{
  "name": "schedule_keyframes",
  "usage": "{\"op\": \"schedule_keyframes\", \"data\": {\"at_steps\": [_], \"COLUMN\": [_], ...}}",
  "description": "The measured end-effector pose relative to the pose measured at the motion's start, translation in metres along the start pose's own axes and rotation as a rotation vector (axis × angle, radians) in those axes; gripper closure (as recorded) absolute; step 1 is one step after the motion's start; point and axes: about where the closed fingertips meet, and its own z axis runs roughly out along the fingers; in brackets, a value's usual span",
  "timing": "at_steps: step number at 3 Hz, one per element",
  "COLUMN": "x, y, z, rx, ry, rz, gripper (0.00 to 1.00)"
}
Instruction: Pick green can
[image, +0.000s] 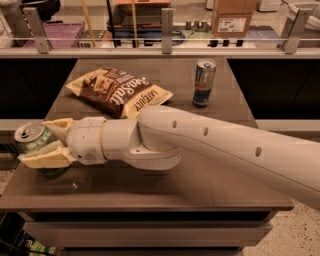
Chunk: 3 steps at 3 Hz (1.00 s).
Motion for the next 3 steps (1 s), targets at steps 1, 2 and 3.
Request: {"op": "schedule_keyframes", "data": {"at_steps": [1,2,3], "x": [-0.001,-0.001,-0.012], "y": [0.002,0.002,-0.004], "z": [0.002,0.002,-0.002], "rx": [-0.004,-0.004,-0.043], "ry": [0.000,0.000,-0.009], "rz": [-0.002,-0.003,-0.023], "gripper": [1.00,1.00,1.00]}}
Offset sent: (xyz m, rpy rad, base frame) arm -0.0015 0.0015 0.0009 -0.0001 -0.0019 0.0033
